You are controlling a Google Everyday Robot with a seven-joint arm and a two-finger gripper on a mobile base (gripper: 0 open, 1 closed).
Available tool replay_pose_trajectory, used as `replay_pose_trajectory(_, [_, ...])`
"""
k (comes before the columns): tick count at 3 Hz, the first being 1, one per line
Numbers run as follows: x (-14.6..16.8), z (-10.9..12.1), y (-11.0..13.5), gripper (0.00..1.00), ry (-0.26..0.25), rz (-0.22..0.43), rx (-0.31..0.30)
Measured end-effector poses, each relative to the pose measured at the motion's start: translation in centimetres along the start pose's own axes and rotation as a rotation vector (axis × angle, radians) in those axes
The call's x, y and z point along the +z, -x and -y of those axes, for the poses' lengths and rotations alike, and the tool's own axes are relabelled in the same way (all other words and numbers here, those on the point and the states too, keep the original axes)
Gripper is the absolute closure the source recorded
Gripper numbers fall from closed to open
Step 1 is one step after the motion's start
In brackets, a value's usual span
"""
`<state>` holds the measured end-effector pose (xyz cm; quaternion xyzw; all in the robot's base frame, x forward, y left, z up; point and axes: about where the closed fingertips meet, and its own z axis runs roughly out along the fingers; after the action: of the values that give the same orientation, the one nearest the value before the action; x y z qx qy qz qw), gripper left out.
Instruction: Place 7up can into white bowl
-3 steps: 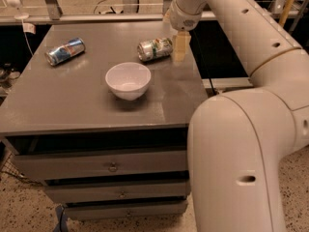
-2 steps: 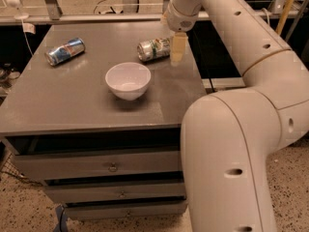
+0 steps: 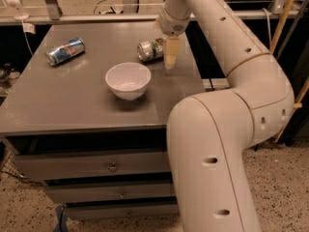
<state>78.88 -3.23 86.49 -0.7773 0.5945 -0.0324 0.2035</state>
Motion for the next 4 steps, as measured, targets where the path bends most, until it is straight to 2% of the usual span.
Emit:
replay_pose_trajectory(1, [0.9, 0.2, 0.7, 0.02, 0.016, 0.023, -0.013])
replay_pose_trajectory(2, [1.3, 0.3, 0.8, 0.31, 0.017, 0.054, 0.0])
replay_pose_trajectory(3, [1.1, 0.2, 0.3, 0.55, 0.008, 0.1, 0.039])
replay_pose_trajectory(4, [0.2, -0.1, -0.7, 0.78, -0.013, 0.175, 0.11])
